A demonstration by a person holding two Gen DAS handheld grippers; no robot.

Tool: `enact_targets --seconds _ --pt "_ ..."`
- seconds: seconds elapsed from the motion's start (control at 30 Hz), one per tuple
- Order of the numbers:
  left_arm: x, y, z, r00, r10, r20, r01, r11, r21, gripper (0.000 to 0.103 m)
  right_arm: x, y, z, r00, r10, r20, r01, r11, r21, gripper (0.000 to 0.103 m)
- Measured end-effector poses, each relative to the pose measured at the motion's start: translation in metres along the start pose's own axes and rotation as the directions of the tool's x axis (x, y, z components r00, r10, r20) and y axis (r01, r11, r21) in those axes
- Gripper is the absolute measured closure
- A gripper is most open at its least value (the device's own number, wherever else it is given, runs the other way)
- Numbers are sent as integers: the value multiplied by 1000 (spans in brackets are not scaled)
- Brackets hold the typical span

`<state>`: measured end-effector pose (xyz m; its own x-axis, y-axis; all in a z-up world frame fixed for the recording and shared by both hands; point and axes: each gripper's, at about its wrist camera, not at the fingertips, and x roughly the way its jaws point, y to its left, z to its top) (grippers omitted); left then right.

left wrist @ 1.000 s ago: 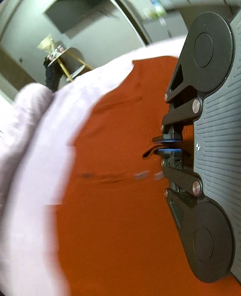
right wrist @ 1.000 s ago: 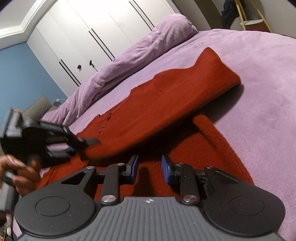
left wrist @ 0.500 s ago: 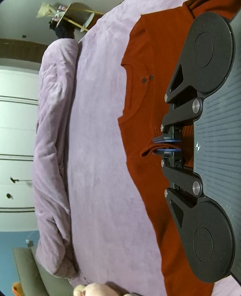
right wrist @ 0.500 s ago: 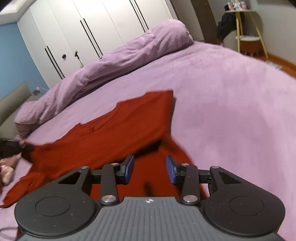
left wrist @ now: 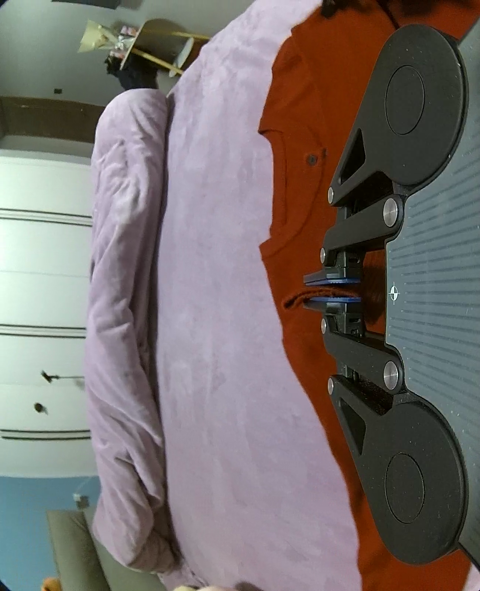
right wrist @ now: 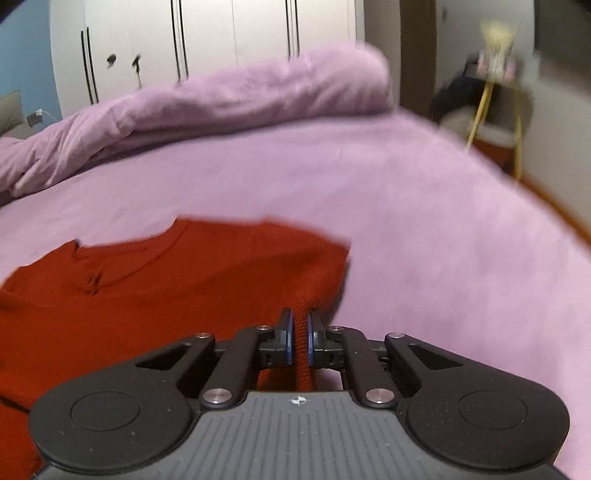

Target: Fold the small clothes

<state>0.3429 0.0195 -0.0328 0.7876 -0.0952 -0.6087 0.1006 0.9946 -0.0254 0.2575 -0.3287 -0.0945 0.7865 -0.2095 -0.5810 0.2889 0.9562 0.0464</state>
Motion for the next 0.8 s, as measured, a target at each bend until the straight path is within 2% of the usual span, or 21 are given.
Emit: enact_targets --seconds 0.07,0.1,0.13,0.2,0.27,0.33,0.37,0.43,0.47,0.53,0.6,0.63,0.7,0.77,0.8 --pt "14 -6 -5 999 42 -15 -41 998 41 95 2 -5 -2 998 -58 11 57 998 12 97" --pt "22 -9 -8 997 63 -34 -61 996 63 95 9 -7 -5 998 -65 -16 65 998 15 97" --pt "32 -10 -13 994 84 -70 -79 993 83 94 15 -7 -8 997 -71 -39 71 997 9 96" --pt "43 -8 -20 981 132 -141 -119 988 98 91 19 -1 -14 995 -93 -33 91 994 -62 94" --pt "36 2 -25 979 156 -131 -149 987 62 89 14 4 -10 992 -127 -25 124 987 -101 89" --pt "19 11 -28 984 157 -81 -158 987 -7 85 0 0 -5 988 -157 10 157 986 -59 88" --pt "12 13 -28 987 151 -62 -153 987 -39 79 -9 0 -3 989 -139 42 140 990 -30 87" --pt "8 8 -29 994 94 -59 -99 991 -90 68 -20 9 -2 997 -8 76 11 1000 -30 87" --pt "10 2 -30 996 52 -73 -59 994 -90 66 -20 17 -4 996 51 73 -47 997 -55 87" --pt "20 -13 -32 995 16 -97 -21 999 -50 65 -13 42 -7 990 133 55 -124 983 -137 87" --pt "34 -23 -35 992 39 -119 -40 999 -5 63 0 60 -12 985 171 35 -161 966 -201 88" --pt "40 -26 -36 989 47 -140 -46 999 7 63 9 66 -15 986 168 21 -158 959 -236 88" --pt "53 -26 -40 986 71 -153 -70 998 12 62 26 70 -19 996 90 7 -84 950 -302 88" --pt "58 -26 -40 986 101 -130 -98 995 29 55 34 56 -18 998 43 46 -27 955 -294 90" --pt "62 -25 -39 986 112 -126 -108 993 36 53 36 47 -14 998 41 49 -27 964 -263 90"
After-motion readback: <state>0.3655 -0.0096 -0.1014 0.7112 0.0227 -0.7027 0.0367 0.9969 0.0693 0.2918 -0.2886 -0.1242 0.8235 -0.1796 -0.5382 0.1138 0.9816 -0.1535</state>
